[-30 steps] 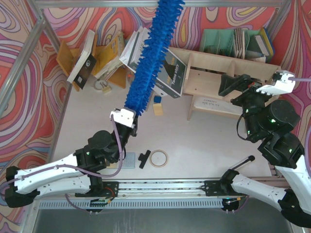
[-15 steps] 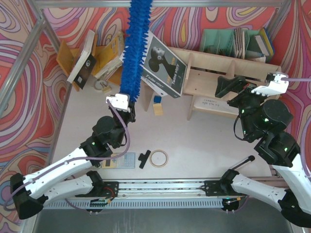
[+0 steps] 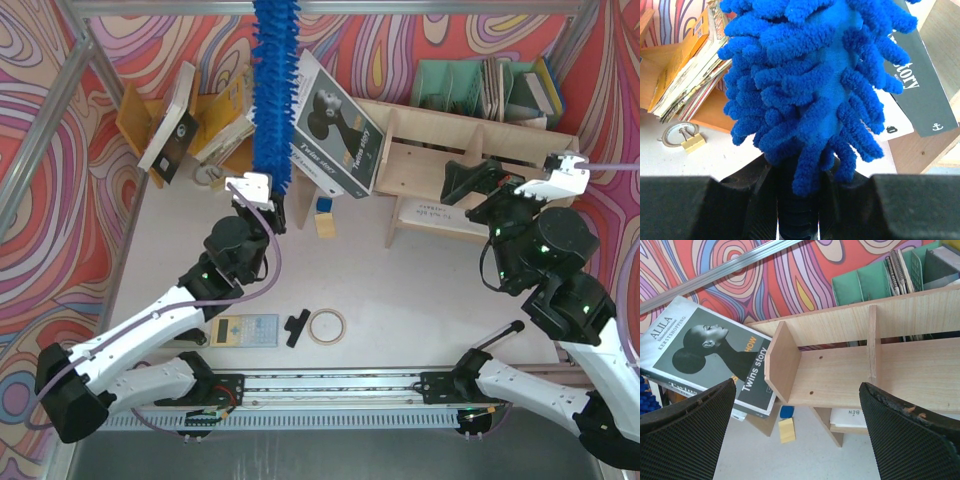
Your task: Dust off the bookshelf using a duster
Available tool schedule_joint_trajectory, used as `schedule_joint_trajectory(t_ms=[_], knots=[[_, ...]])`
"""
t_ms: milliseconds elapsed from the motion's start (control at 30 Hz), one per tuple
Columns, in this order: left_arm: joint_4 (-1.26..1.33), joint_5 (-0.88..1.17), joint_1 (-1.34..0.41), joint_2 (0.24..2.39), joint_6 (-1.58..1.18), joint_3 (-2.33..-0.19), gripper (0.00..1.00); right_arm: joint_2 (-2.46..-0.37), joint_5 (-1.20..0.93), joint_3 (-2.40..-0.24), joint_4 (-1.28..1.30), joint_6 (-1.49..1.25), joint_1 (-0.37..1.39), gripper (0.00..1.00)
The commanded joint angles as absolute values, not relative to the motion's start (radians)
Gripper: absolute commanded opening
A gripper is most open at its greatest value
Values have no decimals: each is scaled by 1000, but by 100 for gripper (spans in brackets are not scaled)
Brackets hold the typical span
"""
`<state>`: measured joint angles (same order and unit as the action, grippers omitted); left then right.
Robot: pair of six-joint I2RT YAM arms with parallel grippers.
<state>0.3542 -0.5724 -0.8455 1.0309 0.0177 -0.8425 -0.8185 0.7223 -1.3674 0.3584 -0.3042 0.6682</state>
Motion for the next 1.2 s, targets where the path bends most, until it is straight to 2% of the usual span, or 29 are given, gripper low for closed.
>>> schedule_joint_trajectory(t_ms=[0,267,600,1167], knots=[[389,-536,-818,1065,4,-902,0,-813,705,-1359,362,-318,670,99],[382,-531,-775,1056,-5,-910,0,-807,698,-1352,372,-333,670,99],[309,-519,-775,926,-41,-851,0,-813,689,-1350,372,-335,670,99],[67,-416,-784,767,-85,-971,0,-850,675,-1363,374,-340,670,99]])
